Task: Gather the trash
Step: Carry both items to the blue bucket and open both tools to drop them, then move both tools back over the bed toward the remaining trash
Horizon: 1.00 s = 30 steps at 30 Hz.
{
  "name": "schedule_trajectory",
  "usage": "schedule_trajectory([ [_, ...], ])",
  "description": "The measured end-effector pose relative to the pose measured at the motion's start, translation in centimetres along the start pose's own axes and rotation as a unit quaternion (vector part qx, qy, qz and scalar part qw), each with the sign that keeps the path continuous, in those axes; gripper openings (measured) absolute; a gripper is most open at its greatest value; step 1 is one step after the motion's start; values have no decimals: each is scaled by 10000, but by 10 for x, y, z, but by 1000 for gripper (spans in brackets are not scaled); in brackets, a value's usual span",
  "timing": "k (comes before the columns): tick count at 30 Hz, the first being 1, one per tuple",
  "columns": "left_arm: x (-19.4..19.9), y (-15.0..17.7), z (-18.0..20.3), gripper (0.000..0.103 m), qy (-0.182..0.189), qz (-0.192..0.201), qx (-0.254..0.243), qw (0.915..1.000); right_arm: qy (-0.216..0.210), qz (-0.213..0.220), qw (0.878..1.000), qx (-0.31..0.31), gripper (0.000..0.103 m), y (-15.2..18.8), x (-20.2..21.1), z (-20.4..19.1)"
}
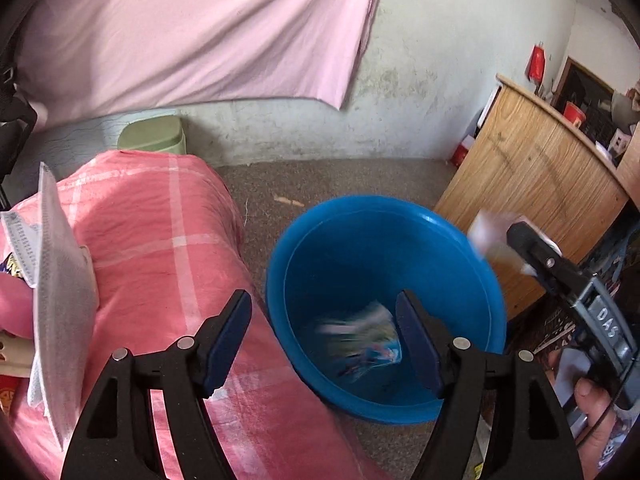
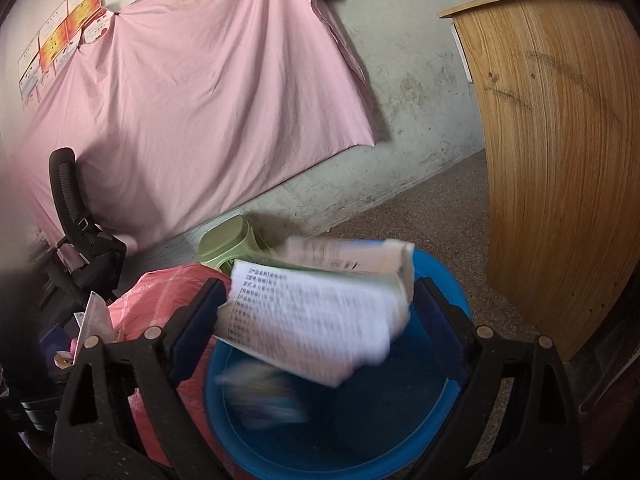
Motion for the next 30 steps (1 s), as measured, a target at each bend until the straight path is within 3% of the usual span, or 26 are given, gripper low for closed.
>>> schedule_trajectory([
  [6, 28, -8, -14, 69, -96, 499, 303, 9982, -35, 15, 10000, 37, 103, 0, 0, -3],
  [9, 46, -12, -23, 75, -157, 807, 452, 9956, -48, 118, 9999, 60, 103, -2, 4, -7],
  [10, 54, -14, -27, 80, -181, 932, 505, 9942, -54, 201, 9998, 63, 103, -4, 7, -9],
  [15, 96, -22, -43, 82, -398, 1544, 551, 9857, -294, 723, 9966, 277, 103, -16, 29, -33],
  [17, 113, -23, -49, 86, -540, 1784, 529, 9810, -456, 1005, 9928, 474, 103, -19, 42, -49],
  [18, 123, -24, -53, 98, -636, 1914, 517, 9781, -499, 1096, 9912, 558, 103, -20, 47, -56],
  [19, 133, -23, -58, 102, -737, 2066, 532, 9742, -547, 1221, 9886, 688, 103, -21, 54, -65],
  [22, 163, -19, -68, 102, -905, 2497, 525, 9626, -680, 1480, 9818, 980, 103, -22, 69, -88],
  [30, 226, 6, -99, 102, -1425, 2954, 540, 9432, -1064, 1970, 9630, 1498, 103, -13, 117, -152],
])
Point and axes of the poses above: each gripper's, at about its wrist camera, not at the fingertips, and x roughly against the way its jaws point, z to its right, y to its underside, the point moved 7 cm from there along -x, roughly the way its jaws point
